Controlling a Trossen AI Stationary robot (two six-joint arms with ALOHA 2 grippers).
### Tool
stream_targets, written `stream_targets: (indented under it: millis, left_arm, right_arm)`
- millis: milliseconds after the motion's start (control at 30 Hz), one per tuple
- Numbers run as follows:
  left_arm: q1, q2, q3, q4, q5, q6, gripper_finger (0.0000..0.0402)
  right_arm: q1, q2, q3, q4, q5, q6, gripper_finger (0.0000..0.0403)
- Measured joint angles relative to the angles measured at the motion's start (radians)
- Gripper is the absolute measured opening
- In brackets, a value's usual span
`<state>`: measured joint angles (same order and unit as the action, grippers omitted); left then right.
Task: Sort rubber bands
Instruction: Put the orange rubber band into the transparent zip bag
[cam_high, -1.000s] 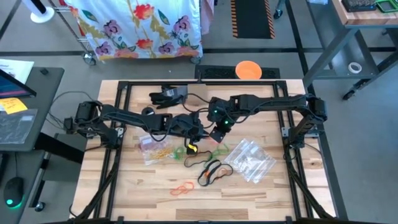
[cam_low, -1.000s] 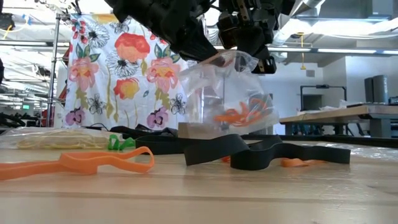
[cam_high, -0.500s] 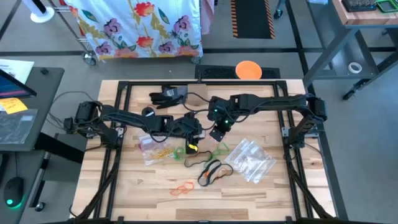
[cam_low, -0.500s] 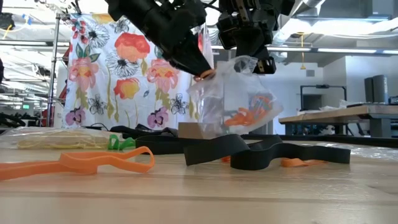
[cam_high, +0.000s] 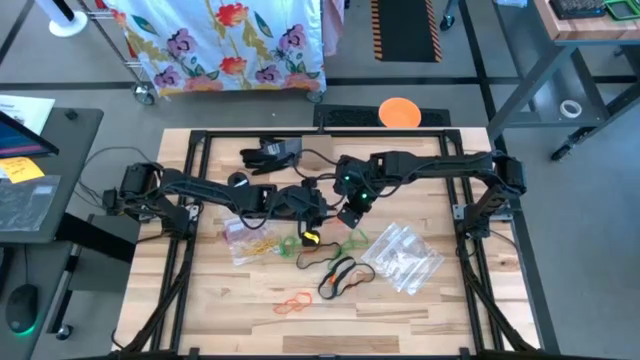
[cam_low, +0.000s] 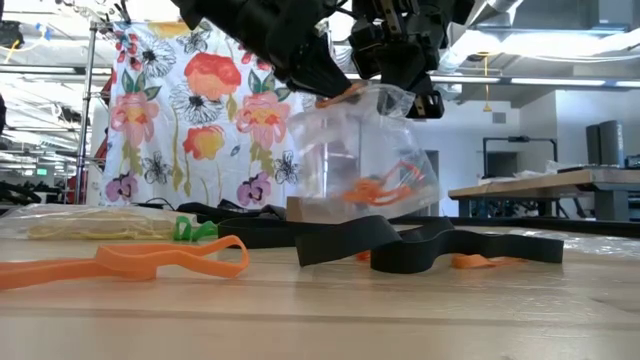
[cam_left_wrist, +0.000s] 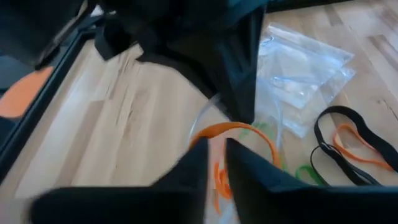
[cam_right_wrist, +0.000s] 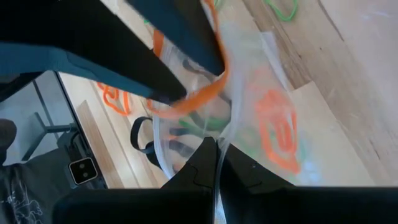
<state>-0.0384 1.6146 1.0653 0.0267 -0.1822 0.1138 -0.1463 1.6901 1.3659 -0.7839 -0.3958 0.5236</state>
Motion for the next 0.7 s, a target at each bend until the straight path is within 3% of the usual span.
stream_targets:
  millis: [100, 333, 700]
  left_arm:
    - [-0.010, 0.000, 0.000, 0.024, 0.006, 0.025, 0.0012]
    - [-0.054, 0.000, 0.001, 0.094, 0.126, 0.083, 0.0002]
    - [-0.024, 0.003, 0.001, 0.100, 0.053, 0.023, 0.0000]
  right_arm:
    - [0.000, 0.000, 0.000, 0.003, 0.000, 0.000, 0.0005]
    - [0.000, 0.000, 0.000, 0.004, 0.000, 0.000, 0.0005]
    - [0.016, 0.000, 0.000, 0.009, -0.005, 0.056, 0.0005]
